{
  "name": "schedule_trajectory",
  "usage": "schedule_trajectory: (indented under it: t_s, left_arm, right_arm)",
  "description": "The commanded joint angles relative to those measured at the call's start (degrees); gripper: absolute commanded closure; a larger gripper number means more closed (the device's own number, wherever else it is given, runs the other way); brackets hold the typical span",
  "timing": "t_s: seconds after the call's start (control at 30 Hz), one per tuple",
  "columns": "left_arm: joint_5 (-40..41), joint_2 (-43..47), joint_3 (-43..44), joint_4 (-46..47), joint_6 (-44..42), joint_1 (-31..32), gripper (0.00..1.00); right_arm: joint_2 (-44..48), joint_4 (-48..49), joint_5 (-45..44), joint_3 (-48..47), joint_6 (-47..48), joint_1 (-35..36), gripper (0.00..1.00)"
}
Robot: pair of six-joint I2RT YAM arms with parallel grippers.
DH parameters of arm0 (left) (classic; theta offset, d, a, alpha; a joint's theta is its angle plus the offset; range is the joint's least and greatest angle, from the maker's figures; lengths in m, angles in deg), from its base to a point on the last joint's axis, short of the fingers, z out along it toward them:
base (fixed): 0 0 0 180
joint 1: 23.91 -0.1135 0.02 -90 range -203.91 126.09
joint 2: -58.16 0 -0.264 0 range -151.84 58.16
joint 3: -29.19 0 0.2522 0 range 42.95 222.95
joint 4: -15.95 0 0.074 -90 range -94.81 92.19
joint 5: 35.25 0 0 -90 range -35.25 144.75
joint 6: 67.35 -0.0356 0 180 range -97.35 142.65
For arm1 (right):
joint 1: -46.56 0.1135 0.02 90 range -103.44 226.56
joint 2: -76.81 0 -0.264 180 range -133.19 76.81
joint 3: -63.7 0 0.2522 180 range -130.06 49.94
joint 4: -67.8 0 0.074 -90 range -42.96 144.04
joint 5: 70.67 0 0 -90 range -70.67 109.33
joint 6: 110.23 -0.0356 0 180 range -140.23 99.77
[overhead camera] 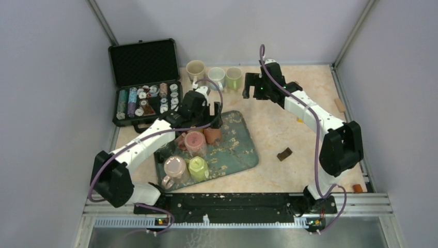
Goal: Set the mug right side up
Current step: Move the cup to the tray.
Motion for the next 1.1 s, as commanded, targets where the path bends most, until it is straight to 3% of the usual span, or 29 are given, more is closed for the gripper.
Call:
schedule_trajectory:
  t_s: [0.0,0.5,0.77,1.07]
  left_arm:
    - [4.67,-3.25,4.17,-2.99,1.75,0.89,0.02]
    - [2.39,-11.99,8.50,-0.02,0.72,4.28,0.02]
    - [-3.38,-18.75,15.17,0.04,-3.39,7.36,0.02]
    - [-1.68,-22.26,20.10,-3.69,-9.67,9.90,0.02]
  right_arm:
    - [5.56,4.16,0.01,2.78,-0.81,0.43,0.01]
    - [10.06,3.87,-0.94,6.30,-0.04,-0.93,0.01]
    - [14.11,3.09,-3.34,9.12,0.04,-2.24,0.01]
    - [20.94,3.04,-7.07,13.62,-1.35,-5.84,0.01]
